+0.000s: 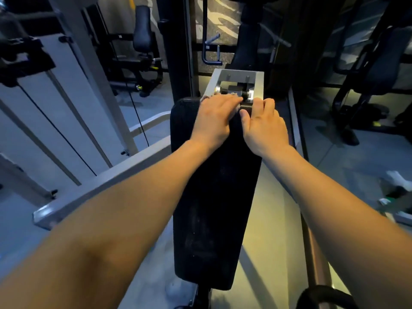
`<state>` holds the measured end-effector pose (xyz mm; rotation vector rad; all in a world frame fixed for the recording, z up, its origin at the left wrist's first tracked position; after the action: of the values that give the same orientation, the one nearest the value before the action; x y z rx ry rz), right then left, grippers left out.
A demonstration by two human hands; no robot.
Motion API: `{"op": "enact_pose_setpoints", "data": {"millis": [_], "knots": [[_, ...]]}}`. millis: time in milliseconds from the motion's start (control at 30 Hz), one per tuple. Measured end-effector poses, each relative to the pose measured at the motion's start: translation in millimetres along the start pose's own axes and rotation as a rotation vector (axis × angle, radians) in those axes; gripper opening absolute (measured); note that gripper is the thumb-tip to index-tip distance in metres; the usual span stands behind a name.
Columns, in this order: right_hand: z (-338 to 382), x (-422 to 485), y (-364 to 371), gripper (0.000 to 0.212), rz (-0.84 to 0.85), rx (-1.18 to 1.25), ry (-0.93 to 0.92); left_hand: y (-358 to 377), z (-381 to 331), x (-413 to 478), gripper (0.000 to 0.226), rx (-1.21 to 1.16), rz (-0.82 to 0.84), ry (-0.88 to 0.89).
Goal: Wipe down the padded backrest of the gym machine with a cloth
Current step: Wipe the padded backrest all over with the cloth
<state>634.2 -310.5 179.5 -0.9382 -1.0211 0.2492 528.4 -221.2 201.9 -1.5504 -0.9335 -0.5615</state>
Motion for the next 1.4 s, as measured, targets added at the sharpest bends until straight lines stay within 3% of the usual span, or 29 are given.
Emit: {"op": "enact_pose_setpoints", "data": {"millis": [167, 267, 400, 633, 833, 1033, 1100, 1233, 1300, 1400], "knots": [[-7.2, -0.6, -3.1, 0.052, 0.048, -0.020, -0.038, -7.3, 27.9, -5.7, 0.045, 0.126, 0.081, 0.103], [-3.6, -3.2, -2.2, 0.051, 0.061, 0.026, -0.022, -31.2, 73.2, -15.1, 0.045, 0.140, 0.015, -0.070], [-3.9, -3.0, 1.0, 0.050, 0.047, 0.044, 0.015, -16.4, 43.0, -19.2, 0.043, 0.103, -0.030, -0.174], [-4.7, -2.8, 1.6, 0.059, 0.157, 0.078, 0.049, -7.5, 35.9, -55.0, 0.080, 0.155, 0.216, -0.106], [-4.3, -38.7, -8.2, 0.079, 0.117, 0.066, -0.032, -6.4, 25.4, -88.3, 0.083, 0.250, 0.239, -0.302], [-0.8, -68.0, -6.1, 0.088, 0.092, -0.028, -0.086, 18.1, 21.9, -157.7, 0.082, 0.398, 0.678, -0.374], [3.7, -69.5, -6.2, 0.089, 0.070, -0.012, -0.129, 8.2, 17.6, -142.5, 0.068, 0.383, 0.611, -0.343], [-8.9, -64.0, 2.8, 0.089, 0.066, 0.223, 0.043, -37.7, 10.3, -84.4, 0.063, 0.125, 0.111, -0.325], [-14.2, -65.4, 13.2, 0.081, 0.058, 0.380, 0.112, -37.2, 5.6, -58.9, 0.064, 0.104, 0.055, -0.316], [-16.4, -64.2, 23.2, 0.074, -0.018, 0.456, 0.110, -5.4, 0.6, -51.2, 0.078, 0.139, 0.152, -0.317]]}}
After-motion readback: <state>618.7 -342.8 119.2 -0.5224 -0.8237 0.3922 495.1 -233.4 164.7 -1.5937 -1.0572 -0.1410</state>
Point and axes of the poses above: each hand's wrist, its own x-axis towards the middle knuckle, its own y-axis out of the palm, z = x × y, the point moved 8 cm from there along x, towards the middle knuckle, and after that the axes turned 7 degrees about -z, right-handed, at the moved point
